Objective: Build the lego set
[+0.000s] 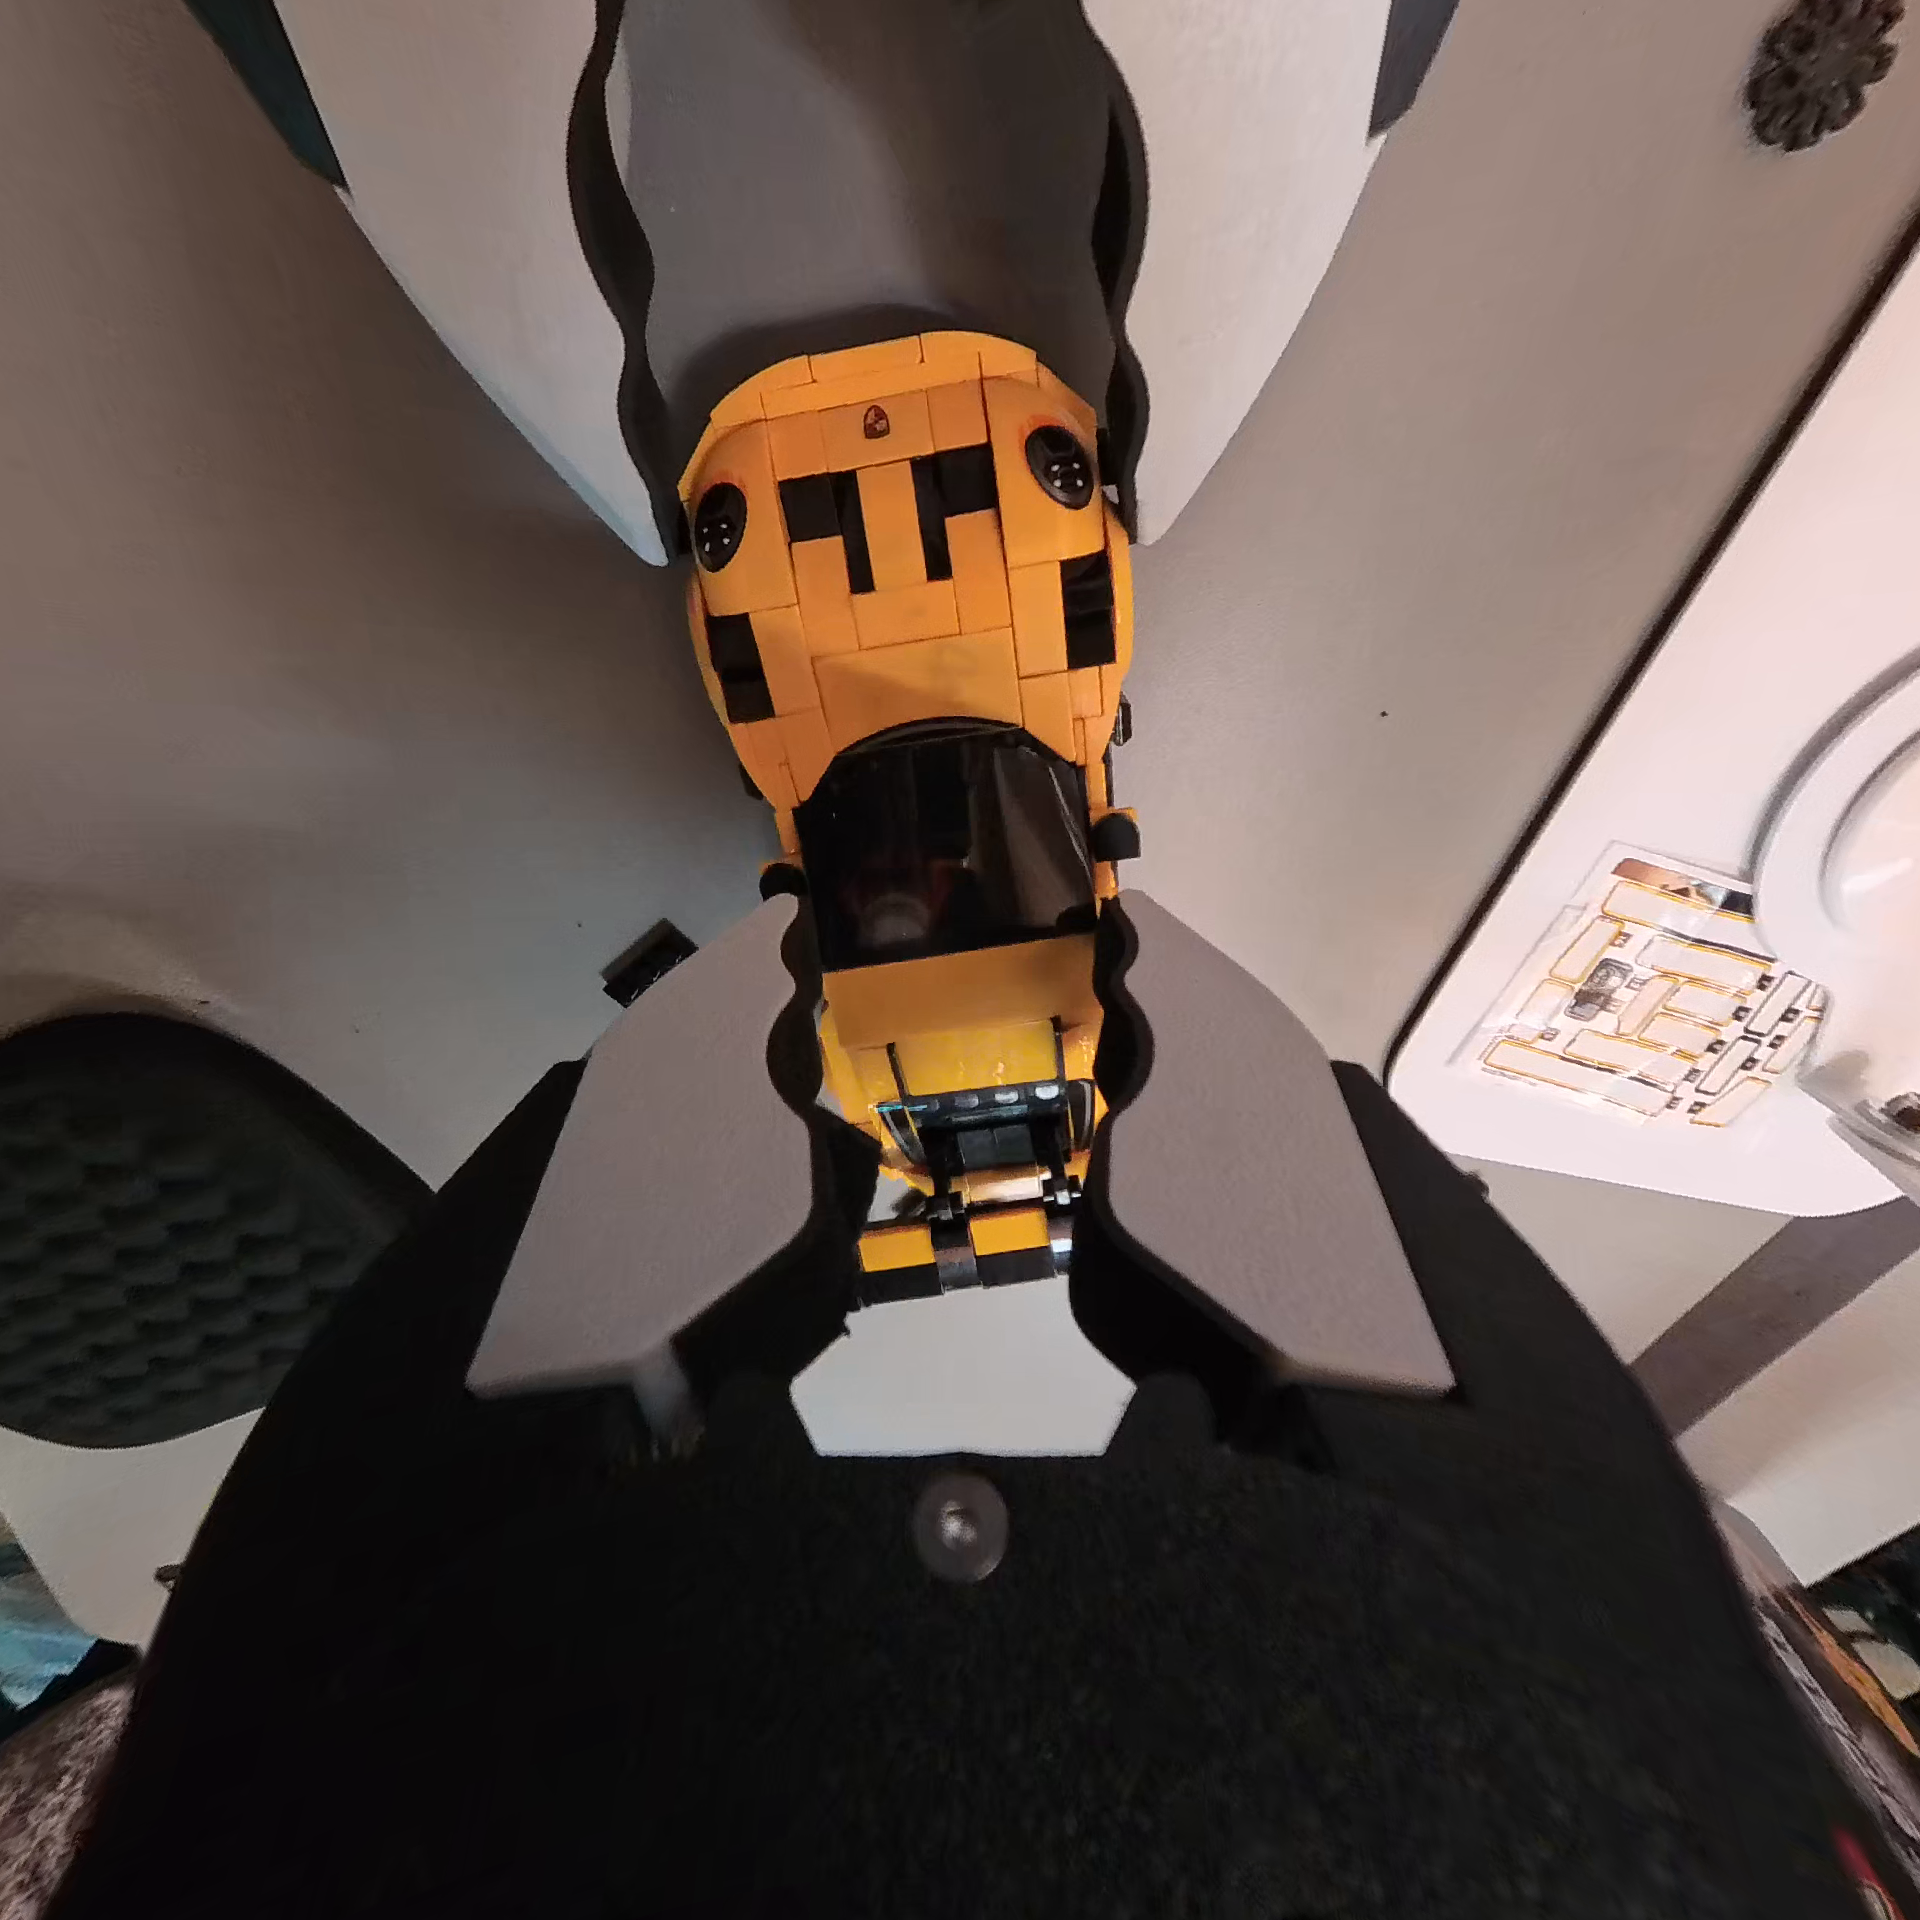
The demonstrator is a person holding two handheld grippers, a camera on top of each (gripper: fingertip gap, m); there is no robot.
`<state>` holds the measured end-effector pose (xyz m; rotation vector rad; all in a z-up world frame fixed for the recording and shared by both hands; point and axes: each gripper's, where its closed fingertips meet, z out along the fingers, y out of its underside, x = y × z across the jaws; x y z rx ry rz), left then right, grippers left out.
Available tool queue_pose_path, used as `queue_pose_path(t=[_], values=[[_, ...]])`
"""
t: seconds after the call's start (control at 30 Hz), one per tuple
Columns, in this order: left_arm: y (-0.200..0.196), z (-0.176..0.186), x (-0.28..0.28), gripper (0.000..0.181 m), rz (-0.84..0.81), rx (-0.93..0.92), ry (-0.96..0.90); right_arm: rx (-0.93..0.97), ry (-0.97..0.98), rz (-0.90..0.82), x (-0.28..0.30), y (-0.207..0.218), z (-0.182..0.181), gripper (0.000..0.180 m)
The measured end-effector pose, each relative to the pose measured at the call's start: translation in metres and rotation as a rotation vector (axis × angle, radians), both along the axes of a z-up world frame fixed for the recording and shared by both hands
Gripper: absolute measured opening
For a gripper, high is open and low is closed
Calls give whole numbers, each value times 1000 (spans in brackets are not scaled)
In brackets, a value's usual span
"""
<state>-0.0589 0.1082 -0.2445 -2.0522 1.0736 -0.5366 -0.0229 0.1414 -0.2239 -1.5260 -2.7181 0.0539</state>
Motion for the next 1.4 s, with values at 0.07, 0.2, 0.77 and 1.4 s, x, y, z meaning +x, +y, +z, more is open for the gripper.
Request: queue_pose_path(t=[0.07, 0.2, 0.77, 1.4], values=[[0, 0, 0, 73, 0, 0, 1, 5, -1, -8, 0, 0, 0, 51], [-1, 0, -1, 73, 0, -1, 1, -7, 58, -25, -2, -1, 1, 51], [-2, 0, -1, 73, -1, -2, 0, -66, 79, -50, -1, 0, 6, 48], [-2, 0, -2, 73, 0, -2, 4, -18, 59, -66, -1, 0, 6, 48]])
